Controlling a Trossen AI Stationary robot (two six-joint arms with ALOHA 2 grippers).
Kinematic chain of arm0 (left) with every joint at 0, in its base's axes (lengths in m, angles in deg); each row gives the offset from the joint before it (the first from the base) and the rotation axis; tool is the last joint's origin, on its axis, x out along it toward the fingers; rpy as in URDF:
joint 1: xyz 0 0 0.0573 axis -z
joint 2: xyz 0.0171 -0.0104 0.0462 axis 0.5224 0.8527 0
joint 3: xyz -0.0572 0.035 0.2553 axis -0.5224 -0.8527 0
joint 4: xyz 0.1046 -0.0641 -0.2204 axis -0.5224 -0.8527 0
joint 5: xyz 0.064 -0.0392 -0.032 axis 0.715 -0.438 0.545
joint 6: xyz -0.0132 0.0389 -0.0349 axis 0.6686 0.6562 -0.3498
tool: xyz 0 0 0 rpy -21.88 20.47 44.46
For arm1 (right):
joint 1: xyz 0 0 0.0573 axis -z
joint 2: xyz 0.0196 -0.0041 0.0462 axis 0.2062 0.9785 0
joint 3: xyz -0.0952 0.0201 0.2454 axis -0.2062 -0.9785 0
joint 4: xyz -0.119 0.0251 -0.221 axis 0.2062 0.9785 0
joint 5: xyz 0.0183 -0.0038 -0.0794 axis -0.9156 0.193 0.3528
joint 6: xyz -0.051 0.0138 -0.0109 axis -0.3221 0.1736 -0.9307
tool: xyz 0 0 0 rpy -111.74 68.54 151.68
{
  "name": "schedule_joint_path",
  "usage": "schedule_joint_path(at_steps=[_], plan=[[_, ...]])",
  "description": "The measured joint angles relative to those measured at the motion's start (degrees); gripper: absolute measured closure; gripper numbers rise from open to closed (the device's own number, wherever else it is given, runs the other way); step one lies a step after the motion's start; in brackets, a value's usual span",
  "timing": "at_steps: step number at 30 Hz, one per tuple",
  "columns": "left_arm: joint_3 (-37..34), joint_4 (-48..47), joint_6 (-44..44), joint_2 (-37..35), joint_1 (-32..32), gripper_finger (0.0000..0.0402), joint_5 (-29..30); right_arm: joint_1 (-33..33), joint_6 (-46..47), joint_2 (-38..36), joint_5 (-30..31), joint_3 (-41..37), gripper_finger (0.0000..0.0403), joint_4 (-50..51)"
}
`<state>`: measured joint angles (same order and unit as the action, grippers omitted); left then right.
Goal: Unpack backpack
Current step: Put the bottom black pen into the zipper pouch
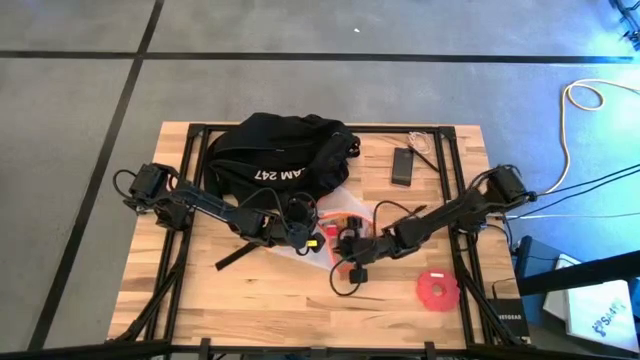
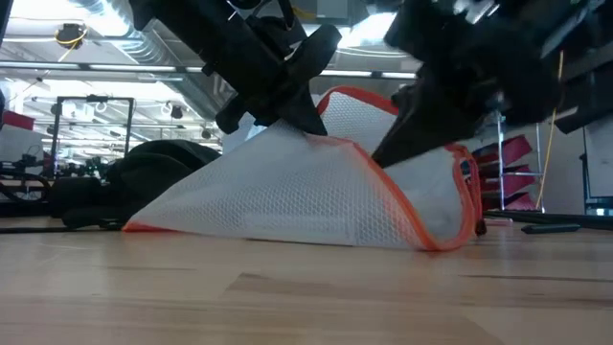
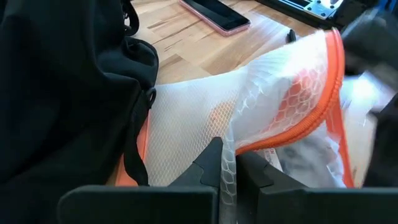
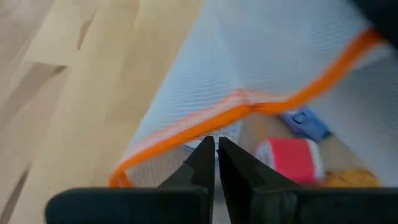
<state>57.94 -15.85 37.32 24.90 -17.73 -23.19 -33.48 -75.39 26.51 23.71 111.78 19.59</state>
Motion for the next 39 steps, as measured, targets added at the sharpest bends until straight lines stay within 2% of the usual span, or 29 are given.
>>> schedule_joint_path(at_steps=[4,8,15,20,25,33,39], plan=[[0.0,0.04,0.0,0.0,0.02,0.0402,0.02,-1.02,6.83,-7.06,0.17,0.04,0.0398,7.94],[0.0,0.13,0.0,0.0,0.0,0.0402,0.02,-0.97,14.39,-13.28,-1.41,0.02,0.0389,20.63],[0.0,0.31,0.0,0.0,0.0,0.0402,0.0,-0.67,15.71,-17.77,2.6,0.02,0.0322,39.02],[0.0,0.35,0.0,0.0,-0.17,0.0402,0.0,1.94,10.61,-17.61,0.89,0.02,0.0251,51.42],[0.0,0.35,0.0,0.0,-0.42,0.0402,0.0,4.56,-2.58,-17.51,0.75,0.02,0.0205,59.64],[0.0,-0.07,0.0,0.0,-0.42,0.0402,0.0,9.51,-22.86,-17.37,0.48,0.02,0.0203,60.31],[0.0,-1.59,-0.02,0.0,-0.42,0.0402,0.0,14.31,-25.05,-16.96,-3.7,0.04,0.0223,60.05]])
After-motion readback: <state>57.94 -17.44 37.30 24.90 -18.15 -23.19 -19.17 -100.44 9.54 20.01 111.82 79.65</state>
